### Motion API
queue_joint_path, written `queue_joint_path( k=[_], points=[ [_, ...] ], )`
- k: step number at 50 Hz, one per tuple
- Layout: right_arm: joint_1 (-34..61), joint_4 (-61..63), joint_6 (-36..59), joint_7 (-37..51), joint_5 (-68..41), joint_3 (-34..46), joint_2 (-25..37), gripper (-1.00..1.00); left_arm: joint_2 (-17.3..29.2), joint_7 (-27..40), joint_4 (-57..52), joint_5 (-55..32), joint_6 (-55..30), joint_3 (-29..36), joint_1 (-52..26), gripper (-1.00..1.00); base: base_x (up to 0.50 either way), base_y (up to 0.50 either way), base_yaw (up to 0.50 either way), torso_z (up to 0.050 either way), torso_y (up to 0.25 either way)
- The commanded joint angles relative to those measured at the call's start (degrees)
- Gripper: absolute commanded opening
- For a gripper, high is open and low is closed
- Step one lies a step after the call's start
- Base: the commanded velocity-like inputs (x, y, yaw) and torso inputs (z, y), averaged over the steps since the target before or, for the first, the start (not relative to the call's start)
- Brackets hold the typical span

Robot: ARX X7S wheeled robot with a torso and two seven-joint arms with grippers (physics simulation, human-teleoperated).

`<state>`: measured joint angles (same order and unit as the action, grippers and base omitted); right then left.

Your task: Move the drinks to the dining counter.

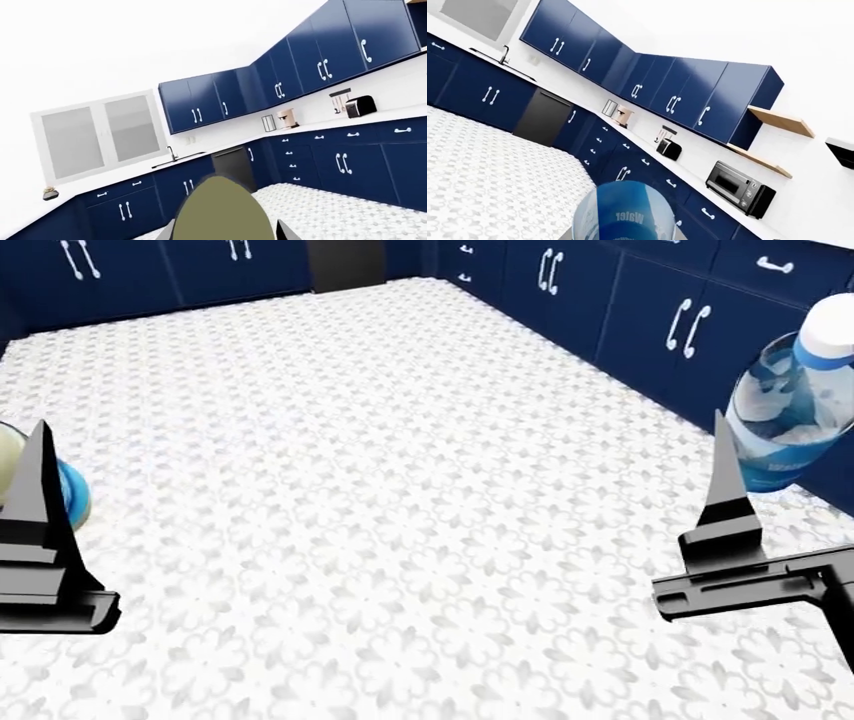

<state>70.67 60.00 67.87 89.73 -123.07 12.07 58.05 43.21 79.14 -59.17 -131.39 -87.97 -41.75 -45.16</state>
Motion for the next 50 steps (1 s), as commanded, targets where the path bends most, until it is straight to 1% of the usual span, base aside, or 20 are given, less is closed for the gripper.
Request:
queue_joint_path(
  k=[1, 4, 13, 19, 30, 35, 40, 45, 50],
  points=[
    [-0.62, -0.01, 1.79, 0.26, 1.79, -0.83, -0.51, -1.00, 0.00, 0.46, 0.10, -0.01, -0.09, -0.18, -0.35, -1.00, -0.13, -0.26, 0.47, 0.000, 0.000],
    [-0.74, -0.01, 1.78, 0.26, 1.90, -0.71, -0.64, -1.00, -0.50, 0.07, 0.25, 0.60, -0.71, -0.13, -0.36, -1.00, -0.12, -0.26, 0.47, 0.000, 0.000],
    [0.04, -0.01, 1.41, 0.26, 1.95, 0.23, -0.34, -1.00, 0.04, 0.19, 0.10, 0.46, -0.33, 0.12, -0.49, -1.00, -0.11, -0.26, 0.47, 0.000, 0.000],
    [-0.13, -0.01, 1.73, 0.26, 1.73, -0.13, -0.42, -1.00, -0.29, -0.40, 0.22, 0.60, -0.97, -1.09, 0.08, -1.00, -0.10, -0.27, 0.48, 0.002, 0.000],
    [-0.01, -0.01, 1.59, 0.26, 1.78, 0.16, -0.45, -1.00, 0.03, -0.49, -0.04, 0.74, -0.40, -0.64, -0.03, -1.00, -0.09, -0.27, 0.48, 0.000, 0.000],
    [-0.04, -0.01, 1.73, 0.26, 1.97, 0.39, -0.42, -1.00, -0.50, -1.22, -0.05, 1.07, -1.03, -1.44, 0.49, -1.00, -0.07, -0.27, 0.47, 0.000, 0.000],
    [0.03, -0.01, 1.77, 0.26, 1.58, 0.03, -0.40, -1.00, 0.25, -0.29, -0.29, 0.89, 0.10, 0.15, -0.16, -1.00, -0.07, -0.28, 0.47, 0.002, 0.000],
    [1.67, -0.01, 0.99, 0.26, 1.57, 1.83, -0.22, -1.00, 0.17, -0.31, 0.09, 0.38, -0.32, -0.80, -0.01, -1.00, -0.06, -0.28, 0.47, 0.000, 0.000],
    [1.57, -0.01, 1.01, 0.26, 1.62, 1.81, -0.16, -1.00, 0.36, 0.12, -0.06, 0.34, 0.03, 0.10, -0.38, -1.00, -0.05, -0.28, 0.48, 0.000, 0.000]
  ],
)
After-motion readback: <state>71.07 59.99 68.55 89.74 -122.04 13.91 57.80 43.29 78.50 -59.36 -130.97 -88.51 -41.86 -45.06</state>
